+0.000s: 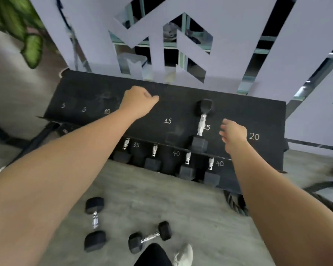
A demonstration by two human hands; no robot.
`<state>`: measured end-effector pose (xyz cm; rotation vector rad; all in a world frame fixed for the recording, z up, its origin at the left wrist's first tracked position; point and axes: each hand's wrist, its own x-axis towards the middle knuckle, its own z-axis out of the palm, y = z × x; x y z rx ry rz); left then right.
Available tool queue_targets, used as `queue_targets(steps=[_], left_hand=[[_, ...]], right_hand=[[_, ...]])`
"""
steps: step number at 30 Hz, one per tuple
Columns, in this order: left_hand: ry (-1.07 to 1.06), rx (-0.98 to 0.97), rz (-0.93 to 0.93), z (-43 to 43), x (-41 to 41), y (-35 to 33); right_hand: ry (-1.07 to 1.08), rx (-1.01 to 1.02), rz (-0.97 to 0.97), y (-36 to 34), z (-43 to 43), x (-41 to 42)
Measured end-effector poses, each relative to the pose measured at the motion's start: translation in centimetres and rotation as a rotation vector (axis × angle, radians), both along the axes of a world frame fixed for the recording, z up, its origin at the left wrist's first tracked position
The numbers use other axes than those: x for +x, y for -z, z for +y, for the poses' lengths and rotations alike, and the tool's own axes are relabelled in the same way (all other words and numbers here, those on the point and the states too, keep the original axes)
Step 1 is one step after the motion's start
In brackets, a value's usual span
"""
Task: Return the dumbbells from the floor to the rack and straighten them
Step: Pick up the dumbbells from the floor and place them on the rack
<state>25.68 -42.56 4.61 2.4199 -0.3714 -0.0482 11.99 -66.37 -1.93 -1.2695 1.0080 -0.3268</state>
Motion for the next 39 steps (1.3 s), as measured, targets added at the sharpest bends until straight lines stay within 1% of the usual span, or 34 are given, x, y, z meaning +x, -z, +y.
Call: queue_targets(steps=[3, 7, 9, 11, 14, 16, 19, 21, 24, 28, 30, 32, 33, 34, 36, 38, 39], left_hand=[[-0.082, 0.035, 0.035, 6.4, -3.1, 1.1], [-0.180, -0.023, 0.112, 12.4, -5.6, 5.4], [-0.220, -0.044, 0.156, 15.0, -6.6, 9.1], [-0.230, -0.043, 0.197, 17.1, -7.5, 13.7], [-0.269, -0.034, 0.224, 19.8, -8.9, 21.6], [-0.322, -0.021, 0.243, 21.4, -10.0, 27.7], [-0.437, -0.035, 0.360, 23.4, -11.6, 38.7], [-0.496, -0.024, 0.413, 24.3, -12.5, 46.9], [-0.579, -0.045, 0.482, 24.5, -13.7, 59.6], [-0.636, -0.059, 0.586, 24.7, -16.1, 75.7], [-0.690, -0.088, 0.634, 24.9, -17.5, 81.8], [-0.744, -0.068, 0.685, 25.2, -19.0, 85.8], [-0.785, -0.074, 0.735, 25.3, -19.6, 87.2], [-0.836, -0.119, 0.812, 25.4, -20.2, 88.4], [-0.907, -0.266, 1.020, 25.3, -21.0, 89.8], [-0.886, -0.386, 1.229, 24.8, -21.6, 90.4], [-0.869, -0.432, 1.289, 24.5, -21.7, 90.6]], right_hand=[[-0.067, 0.053, -0.023, 1.7, 3.6, -2.2], [-0.064, 0.120, 0.002, 4.9, 9.3, -5.0], [-0.073, 0.132, 0.034, 7.5, 12.0, -6.0], [-0.080, 0.053, 0.104, 11.2, 14.5, -6.5], [-0.091, -0.015, 0.158, 17.7, 17.7, -6.3], [-0.117, -0.023, 0.213, 23.1, 19.5, -6.1], [-0.155, -0.052, 0.278, 32.8, 21.3, -5.5], [-0.212, -0.075, 0.340, 40.2, 22.1, -5.0], [-0.251, -0.099, 0.374, 52.6, 22.5, -4.6], [-0.351, -0.136, 0.463, 68.3, 22.4, -5.1], [-0.421, -0.179, 0.532, 74.1, 22.4, -5.7], [-0.508, -0.280, 0.623, 78.3, 22.4, -6.2], [-0.531, -0.316, 0.654, 79.8, 22.5, -6.4], [-0.540, -0.318, 0.677, 81.0, 22.4, -6.6], [-0.541, -0.252, 0.717, 82.8, 22.5, -6.7], [-0.590, -0.183, 0.774, 83.9, 22.6, -6.9], [-0.629, -0.150, 0.797, 84.1, 22.7, -6.9]])
